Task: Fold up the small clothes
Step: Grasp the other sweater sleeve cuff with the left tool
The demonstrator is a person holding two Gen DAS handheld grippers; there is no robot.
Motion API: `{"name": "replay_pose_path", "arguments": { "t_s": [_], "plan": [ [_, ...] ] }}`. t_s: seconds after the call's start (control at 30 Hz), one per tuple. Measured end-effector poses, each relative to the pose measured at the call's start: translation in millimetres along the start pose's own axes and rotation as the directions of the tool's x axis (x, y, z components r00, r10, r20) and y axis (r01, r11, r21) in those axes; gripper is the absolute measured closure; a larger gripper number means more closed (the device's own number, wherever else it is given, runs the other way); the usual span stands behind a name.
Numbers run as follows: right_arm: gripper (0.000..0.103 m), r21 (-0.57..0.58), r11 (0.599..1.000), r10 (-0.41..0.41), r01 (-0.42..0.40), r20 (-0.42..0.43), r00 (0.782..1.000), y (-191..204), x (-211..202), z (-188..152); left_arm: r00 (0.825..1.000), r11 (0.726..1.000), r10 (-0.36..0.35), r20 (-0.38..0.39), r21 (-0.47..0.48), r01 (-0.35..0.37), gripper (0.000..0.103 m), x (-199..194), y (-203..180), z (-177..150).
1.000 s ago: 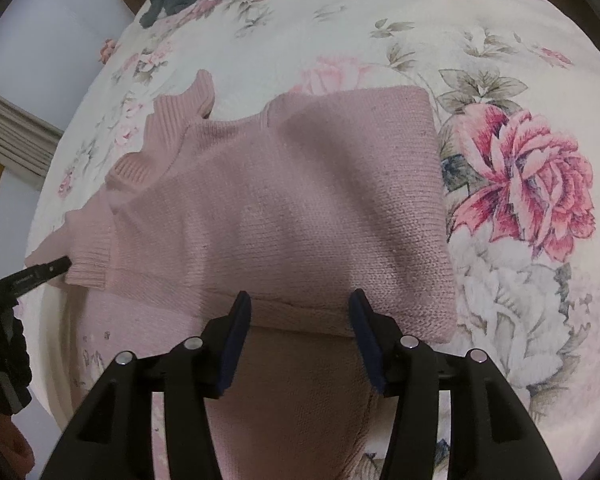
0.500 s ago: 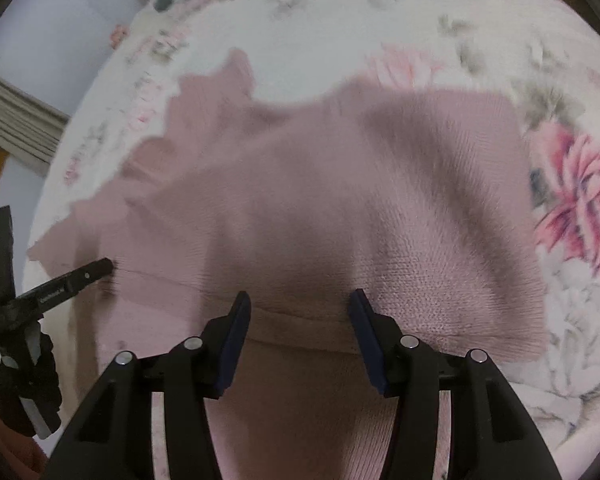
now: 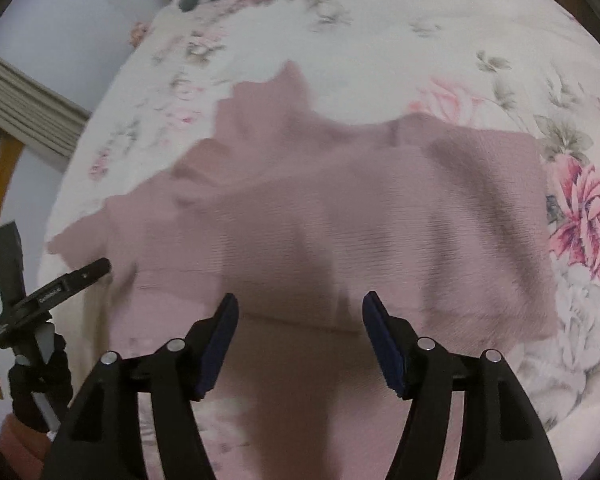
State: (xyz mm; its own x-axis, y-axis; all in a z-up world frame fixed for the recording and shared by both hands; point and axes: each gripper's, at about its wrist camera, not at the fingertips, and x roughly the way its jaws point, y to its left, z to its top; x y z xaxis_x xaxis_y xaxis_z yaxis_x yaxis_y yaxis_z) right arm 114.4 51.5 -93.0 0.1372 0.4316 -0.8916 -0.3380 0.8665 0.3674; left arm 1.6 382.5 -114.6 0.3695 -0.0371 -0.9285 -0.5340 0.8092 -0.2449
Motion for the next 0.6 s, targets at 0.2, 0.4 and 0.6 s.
{"name": "replay_pose_path", "arguments": {
  "t_s": [0.2,0.4,0.6],
  "plan": [
    [0.038,-0.013,1.000,0.024,-0.025,-0.027,0.999,35,12,-6,0.994,0.974,0.109,-0.016,-0.200,-0.110,0.026,-14,140,15],
    [0.038,-0.008,0.999,0.039,-0.039,-0.054,0.998,64,40,-3,0.989,0.934,0.141,0.035,-0.337,-0.122,0.026,-15,231,40],
    [0.038,-0.031,0.999,0.013,-0.015,-0.076,0.997,83,59,3,0.995,0.880,0.070,0.075,-0.474,-0.027,0.027,3,286,57]
  ]
}}
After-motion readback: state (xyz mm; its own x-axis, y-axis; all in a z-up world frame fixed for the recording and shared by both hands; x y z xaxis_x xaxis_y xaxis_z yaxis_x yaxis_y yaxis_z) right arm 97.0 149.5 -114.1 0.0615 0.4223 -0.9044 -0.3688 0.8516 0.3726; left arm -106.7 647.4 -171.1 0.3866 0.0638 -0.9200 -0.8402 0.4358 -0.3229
